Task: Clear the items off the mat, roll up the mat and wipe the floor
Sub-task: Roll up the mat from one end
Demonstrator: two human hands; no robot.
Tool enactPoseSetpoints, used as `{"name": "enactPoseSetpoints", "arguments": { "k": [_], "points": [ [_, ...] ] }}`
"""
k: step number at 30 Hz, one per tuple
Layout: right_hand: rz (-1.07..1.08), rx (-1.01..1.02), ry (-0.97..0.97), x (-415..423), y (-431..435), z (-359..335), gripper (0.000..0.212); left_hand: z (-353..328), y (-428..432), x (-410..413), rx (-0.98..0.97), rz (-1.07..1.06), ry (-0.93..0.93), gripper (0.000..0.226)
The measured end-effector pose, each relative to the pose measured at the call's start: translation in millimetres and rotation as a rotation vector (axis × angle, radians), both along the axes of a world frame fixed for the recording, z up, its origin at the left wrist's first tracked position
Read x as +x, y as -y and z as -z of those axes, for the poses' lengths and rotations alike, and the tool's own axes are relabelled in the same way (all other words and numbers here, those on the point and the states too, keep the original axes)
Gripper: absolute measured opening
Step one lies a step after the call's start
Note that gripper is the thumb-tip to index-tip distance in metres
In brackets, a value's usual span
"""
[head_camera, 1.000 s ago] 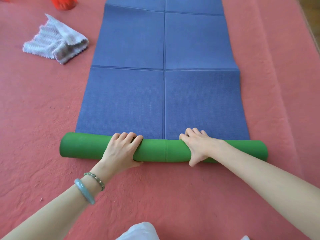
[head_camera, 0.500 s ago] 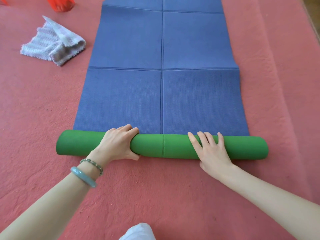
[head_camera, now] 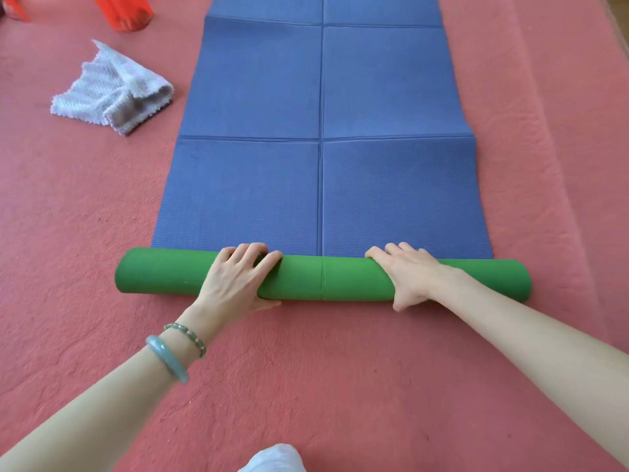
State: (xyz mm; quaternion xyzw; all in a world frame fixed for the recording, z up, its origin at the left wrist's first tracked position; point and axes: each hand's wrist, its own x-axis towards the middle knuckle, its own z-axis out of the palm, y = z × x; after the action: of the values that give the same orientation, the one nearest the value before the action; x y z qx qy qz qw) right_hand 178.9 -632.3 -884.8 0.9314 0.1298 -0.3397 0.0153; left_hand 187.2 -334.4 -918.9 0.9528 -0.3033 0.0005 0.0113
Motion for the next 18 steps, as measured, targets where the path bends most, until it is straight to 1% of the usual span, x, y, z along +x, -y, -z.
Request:
{"name": "enactPoseSetpoints", "arguments": {
  "k": [2,5,7,9,13,14,15,18],
  "points": [
    [0.01,-0.005,-0.004,3.1,-1.1,-1.3,0.09,-2.3,1.4,8.5,0.016,0.01,-0.036,0.078],
    [0.02,-0.026,0.071,1.7,-1.1,-1.5,0.097,-5.3,2.2,15.3,0.028,-0.016,-0.086,0.07],
    [0.012,-0.033,0.157,-3.0,0.0,-4.3,0.102,-6.7,2.4,18.8,0.032,-0.043,-0.115,0.07],
    [0.01,-0.017,0.276,-16.8,3.2,-3.4,0.102,-9.0,3.1,22.7,0.036,-0.059,-0.137,0.071],
    [-0.024,-0.054,0.496,-36.1,9.3,18.4,0.108,-10.9,5.3,28.8,0.027,-0.058,-0.165,0.072],
    [-0.021,-0.058,0.526,-33.4,9.0,21.3,0.106,-11.2,5.5,30.1,0.025,-0.059,-0.164,0.073],
    [-0.019,-0.059,0.503,-28.9,7.0,19.4,0.101,-11.3,5.7,30.4,0.03,-0.055,-0.158,0.074],
    [-0.023,-0.101,0.365,-16.3,-0.2,11.0,0.077,-7.2,5.3,24.3,0.097,0.001,-0.085,0.083]
  ]
}}
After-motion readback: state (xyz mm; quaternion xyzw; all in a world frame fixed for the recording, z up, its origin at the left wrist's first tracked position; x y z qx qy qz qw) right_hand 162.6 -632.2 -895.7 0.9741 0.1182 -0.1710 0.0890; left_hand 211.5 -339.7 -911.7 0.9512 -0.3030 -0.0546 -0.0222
